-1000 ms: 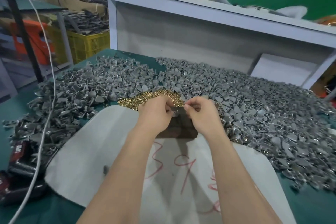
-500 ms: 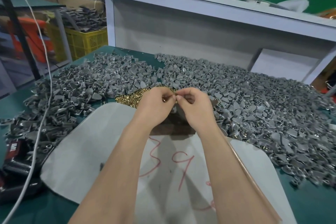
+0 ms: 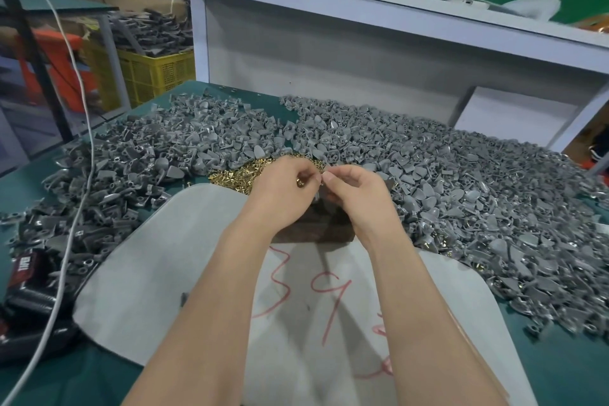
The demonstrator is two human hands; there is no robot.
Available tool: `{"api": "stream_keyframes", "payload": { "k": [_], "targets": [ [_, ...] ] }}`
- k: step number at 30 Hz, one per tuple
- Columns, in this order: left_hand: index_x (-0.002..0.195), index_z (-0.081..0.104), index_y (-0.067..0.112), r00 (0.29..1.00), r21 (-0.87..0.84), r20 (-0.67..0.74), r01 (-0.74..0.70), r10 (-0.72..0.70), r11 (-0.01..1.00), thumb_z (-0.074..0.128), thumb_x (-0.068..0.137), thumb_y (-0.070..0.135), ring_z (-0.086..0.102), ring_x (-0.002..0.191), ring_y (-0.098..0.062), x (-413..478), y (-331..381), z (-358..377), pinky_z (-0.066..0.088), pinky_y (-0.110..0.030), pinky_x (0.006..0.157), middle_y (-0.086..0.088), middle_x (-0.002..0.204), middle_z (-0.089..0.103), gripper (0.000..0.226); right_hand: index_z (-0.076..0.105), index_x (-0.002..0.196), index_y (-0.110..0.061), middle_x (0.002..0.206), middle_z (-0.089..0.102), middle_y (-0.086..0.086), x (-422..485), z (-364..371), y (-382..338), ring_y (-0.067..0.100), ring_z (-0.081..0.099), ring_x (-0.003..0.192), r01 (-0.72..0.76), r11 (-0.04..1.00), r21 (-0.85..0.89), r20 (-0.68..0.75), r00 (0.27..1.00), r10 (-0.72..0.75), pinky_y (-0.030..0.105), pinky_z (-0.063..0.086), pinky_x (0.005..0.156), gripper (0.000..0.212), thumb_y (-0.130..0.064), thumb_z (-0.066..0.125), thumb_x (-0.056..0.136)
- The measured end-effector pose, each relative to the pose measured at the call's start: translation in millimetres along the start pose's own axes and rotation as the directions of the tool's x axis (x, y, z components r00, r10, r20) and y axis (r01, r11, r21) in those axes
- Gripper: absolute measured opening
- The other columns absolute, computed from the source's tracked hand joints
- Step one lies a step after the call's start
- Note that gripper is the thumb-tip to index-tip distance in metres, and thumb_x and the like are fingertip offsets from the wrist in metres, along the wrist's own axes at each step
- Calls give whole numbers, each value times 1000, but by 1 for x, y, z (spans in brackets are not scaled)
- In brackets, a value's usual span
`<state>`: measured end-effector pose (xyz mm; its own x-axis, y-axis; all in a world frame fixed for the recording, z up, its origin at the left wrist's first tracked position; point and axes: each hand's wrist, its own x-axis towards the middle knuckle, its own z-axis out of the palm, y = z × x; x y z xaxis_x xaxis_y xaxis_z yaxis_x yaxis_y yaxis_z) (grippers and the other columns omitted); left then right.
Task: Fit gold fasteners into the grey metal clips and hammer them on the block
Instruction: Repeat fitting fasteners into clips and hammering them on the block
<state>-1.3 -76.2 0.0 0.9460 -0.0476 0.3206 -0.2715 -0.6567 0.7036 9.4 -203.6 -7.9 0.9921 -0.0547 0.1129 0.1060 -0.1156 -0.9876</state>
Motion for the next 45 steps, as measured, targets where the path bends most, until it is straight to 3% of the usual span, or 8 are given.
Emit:
{"api": "stream_keyframes", "payload": {
  "k": [5, 9, 12, 19, 29, 33, 39, 45],
  "targets": [
    [92, 60, 27, 987, 109, 45, 151, -156, 983, 64, 86, 27, 58, 99, -23, -1, -10, -5, 45, -41, 93, 6, 93, 62, 7, 65, 78, -23, 72, 58, -15, -1, 3, 5, -1, 50, 66, 179, 838, -515, 12, 979, -202, 17, 35, 67, 13, -14, 64, 88],
    [81, 58, 32, 976, 198, 101, 172, -195, 965, 63, 87, 26, 57, 104, -23, -2, -8, -3, 44, -42, 95, 4, 99, 66, 10, 70, 89, -16, 92, 60, -1, -3, 10, 8, 9, 48, 78, 235, 687, -687, 70, 963, -260, 15, 28, 68, 10, -15, 60, 89],
    [82, 59, 31, 978, 213, 92, 164, -187, 963, 61, 88, 24, 58, 103, -23, -2, -7, -2, 43, -41, 96, 4, 99, 67, 10, 70, 94, -14, 92, 55, -3, -3, 11, 6, 10, 46, 82, 228, 622, -749, 68, 961, -269, 17, 28, 67, 12, -15, 58, 91],
    [87, 64, 27, 980, 225, 71, 166, -187, 960, 63, 87, 25, 58, 103, -23, -1, -6, -2, 40, -39, 98, 3, 98, 68, 2, 66, 89, -10, 97, 57, 6, -10, 18, 3, 22, 53, 89, 217, 582, -783, 63, 960, -273, 28, 34, 74, 10, -12, 57, 90],
    [89, 67, 22, 984, 237, 62, 150, -169, 960, 58, 90, 22, 59, 99, -24, -3, -5, -2, 43, -40, 96, 1, 95, 68, 10, 66, 97, -11, 100, 65, 4, -9, 19, 1, 20, 57, 95, 97, 639, -763, -7, 987, -158, 23, 31, 70, 14, -18, 54, 93],
    [90, 68, 21, 985, 248, 56, 144, -162, 958, 57, 90, 20, 60, 99, -25, -3, -3, -2, 44, -40, 95, -1, 96, 68, 11, 61, 96, -8, 104, 58, 6, -14, 22, 2, 22, 53, 94, 134, 638, -759, -5, 977, -211, 27, 33, 75, 10, -13, 52, 93],
    [91, 67, 20, 988, 282, 48, 126, -145, 951, 55, 89, 18, 59, 100, -27, -3, -1, 0, 43, -37, 93, -3, 97, 68, 13, 58, 95, -6, 104, 55, 9, -15, 23, 2, 25, 51, 94, 203, 573, -794, 56, 963, -262, 26, 27, 70, 11, -9, 48, 94],
    [78, 60, 17, 995, 342, 49, 66, -88, 937, 54, 90, 16, 57, 87, -33, -2, -2, 0, 40, -34, 75, -4, 77, 55, 13, 55, 103, -7, 110, 54, 9, -6, 24, -6, 26, 52, 101, 250, 379, -891, 174, 959, -224, 23, 24, 69, 12, -9, 51, 91]
  ]
}}
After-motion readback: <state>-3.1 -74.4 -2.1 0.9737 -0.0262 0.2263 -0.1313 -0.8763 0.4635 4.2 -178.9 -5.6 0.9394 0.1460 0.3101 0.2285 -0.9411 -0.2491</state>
